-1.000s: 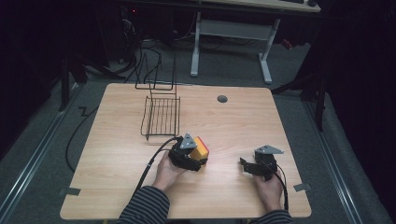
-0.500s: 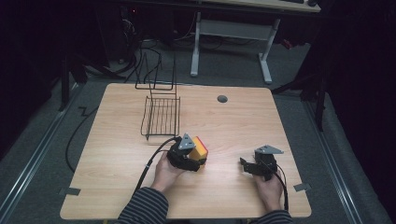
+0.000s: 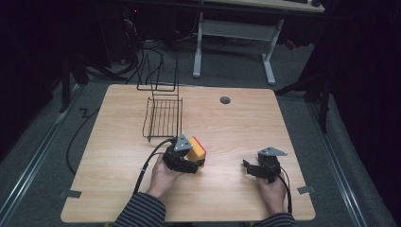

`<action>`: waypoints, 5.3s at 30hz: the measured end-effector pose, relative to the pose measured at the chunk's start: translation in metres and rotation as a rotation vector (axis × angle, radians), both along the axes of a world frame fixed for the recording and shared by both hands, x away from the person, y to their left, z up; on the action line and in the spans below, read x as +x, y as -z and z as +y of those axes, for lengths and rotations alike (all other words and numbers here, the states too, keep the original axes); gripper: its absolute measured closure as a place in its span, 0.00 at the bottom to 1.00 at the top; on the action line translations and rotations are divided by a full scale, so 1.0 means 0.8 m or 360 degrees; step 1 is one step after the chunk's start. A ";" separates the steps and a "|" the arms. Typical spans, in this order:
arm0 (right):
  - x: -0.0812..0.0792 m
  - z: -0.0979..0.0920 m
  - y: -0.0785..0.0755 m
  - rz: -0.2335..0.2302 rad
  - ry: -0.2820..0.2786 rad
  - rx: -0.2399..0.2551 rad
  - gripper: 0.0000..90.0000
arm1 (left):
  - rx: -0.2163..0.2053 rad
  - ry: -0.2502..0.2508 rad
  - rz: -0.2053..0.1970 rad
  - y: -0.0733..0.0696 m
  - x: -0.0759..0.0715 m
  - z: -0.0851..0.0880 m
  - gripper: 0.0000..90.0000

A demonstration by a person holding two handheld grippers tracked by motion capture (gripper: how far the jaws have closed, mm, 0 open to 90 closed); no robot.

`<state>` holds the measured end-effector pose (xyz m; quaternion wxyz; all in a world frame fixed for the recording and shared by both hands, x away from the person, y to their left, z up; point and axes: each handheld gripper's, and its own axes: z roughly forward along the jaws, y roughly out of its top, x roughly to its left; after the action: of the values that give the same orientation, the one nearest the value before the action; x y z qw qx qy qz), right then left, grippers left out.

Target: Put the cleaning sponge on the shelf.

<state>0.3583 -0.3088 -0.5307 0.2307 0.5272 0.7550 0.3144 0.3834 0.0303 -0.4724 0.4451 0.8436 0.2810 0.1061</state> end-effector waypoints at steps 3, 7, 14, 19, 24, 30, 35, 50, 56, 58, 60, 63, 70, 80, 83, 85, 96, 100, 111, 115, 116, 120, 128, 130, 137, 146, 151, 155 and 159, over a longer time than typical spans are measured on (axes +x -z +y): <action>0.000 0.000 0.000 0.0000 0.0000 0.0000 0.30 | -0.0026 -0.0036 -0.0009 -0.008 -0.003 0.008 0.27; 0.000 0.000 0.000 0.0000 -0.0002 0.0000 0.30 | -0.0029 -0.0056 -0.0014 -0.014 -0.003 0.016 0.27; 0.000 0.000 0.000 0.0001 -0.0001 0.0001 0.30 | -0.0052 -0.0099 -0.0033 -0.022 -0.003 0.028 0.27; 0.000 0.000 0.000 0.0000 -0.0002 0.0000 0.30 | -0.0059 -0.0144 -0.0036 -0.025 -0.001 0.036 0.27; 0.000 0.000 0.000 0.0000 -0.0002 0.0000 0.30 | -0.0095 -0.0203 -0.0036 -0.028 0.002 0.047 0.27; 0.000 0.000 0.000 0.0000 -0.0001 0.0001 0.30 | -0.0089 -0.0280 -0.0054 -0.041 0.011 0.063 0.27; 0.000 0.000 0.000 0.0001 0.0001 0.0000 0.30 | -0.0047 -0.0351 -0.0063 -0.050 0.022 0.076 0.27; 0.000 0.000 0.000 -0.0001 -0.0001 -0.0001 0.30 | 0.0008 -0.0499 -0.0100 -0.069 0.051 0.100 0.26; 0.000 0.000 0.000 0.0000 0.0001 0.0000 0.30 | 0.0038 -0.0542 -0.0114 -0.072 0.064 0.104 0.26; 0.000 0.000 0.000 0.0000 0.0001 0.0000 0.30 | 0.0036 -0.0547 -0.0112 -0.072 0.066 0.104 0.26; 0.000 0.000 0.000 0.0001 0.0001 0.0000 0.30 | 0.0046 -0.0568 -0.0118 -0.071 0.071 0.104 0.26; 0.000 0.000 0.000 0.0000 0.0001 0.0000 0.30 | 0.0035 -0.0599 -0.0121 -0.069 0.078 0.106 0.26; 0.000 0.000 0.000 -0.0001 -0.0001 -0.0002 0.30 | 0.0030 -0.0641 -0.0113 -0.059 0.091 0.104 0.26; 0.000 0.000 0.000 0.0001 0.0001 0.0000 0.30 | -0.0003 -0.0689 -0.0091 -0.046 0.107 0.098 0.26; 0.000 0.000 0.000 -0.0001 -0.0001 -0.0002 0.30 | -0.0006 -0.0708 -0.0091 -0.042 0.112 0.096 0.26; 0.000 0.000 0.000 0.0001 0.0000 -0.0001 0.30 | -0.0008 -0.0720 -0.0085 -0.038 0.116 0.096 0.26; 0.000 0.000 0.000 -0.0001 -0.0003 -0.0003 0.30 | 0.0023 -0.0733 -0.0082 -0.032 0.135 0.082 0.26; 0.000 0.000 0.000 -0.0001 -0.0003 -0.0003 0.30 | 0.0017 -0.0762 -0.0066 -0.027 0.140 0.082 0.26; 0.000 0.000 0.000 0.0000 -0.0003 -0.0002 0.30 | 0.0098 -0.0801 -0.0061 -0.012 0.150 0.078 0.26; 0.000 0.000 0.000 0.0000 -0.0003 -0.0002 0.30 | 0.0097 -0.0807 -0.0041 -0.008 0.153 0.077 0.26; 0.000 0.000 0.000 0.0000 -0.0003 -0.0003 0.30 | 0.0100 -0.0806 -0.0035 -0.007 0.154 0.077 0.26; -0.001 0.000 0.000 0.0000 -0.0007 -0.0003 0.30 | 0.0104 -0.0812 -0.0029 -0.004 0.155 0.076 0.26; -0.001 0.000 0.000 0.0002 -0.0006 -0.0001 0.30 | 0.0082 -0.0812 -0.0005 -0.003 0.157 0.078 0.25; -0.001 0.000 0.000 0.0000 -0.0007 -0.0002 0.30 | 0.0072 -0.0808 0.0008 -0.003 0.158 0.081 0.25; -0.001 0.000 0.000 0.0000 -0.0007 -0.0003 0.30 | 0.0062 -0.0806 0.0024 -0.002 0.159 0.081 0.23; -0.001 0.000 0.000 0.0000 -0.0007 -0.0003 0.30 | 0.0053 -0.0804 0.0065 0.001 0.161 0.082 0.18; -0.001 0.000 0.000 0.0000 -0.0007 -0.0003 0.30 | 0.0055 -0.0800 0.0066 0.002 0.161 0.082 0.16; -0.001 0.000 0.000 0.0002 -0.0005 -0.0001 0.30 | 0.0048 -0.0796 0.0069 0.002 0.161 0.083 0.14; -0.001 0.000 0.000 0.0002 -0.0005 0.0000 0.30 | 0.0044 -0.0788 0.0077 0.001 0.160 0.083 0.10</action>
<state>0.3577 -0.3086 -0.5306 0.2296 0.5261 0.7561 0.3143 0.5118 0.0969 -0.4735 0.3871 0.7573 0.4883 0.1957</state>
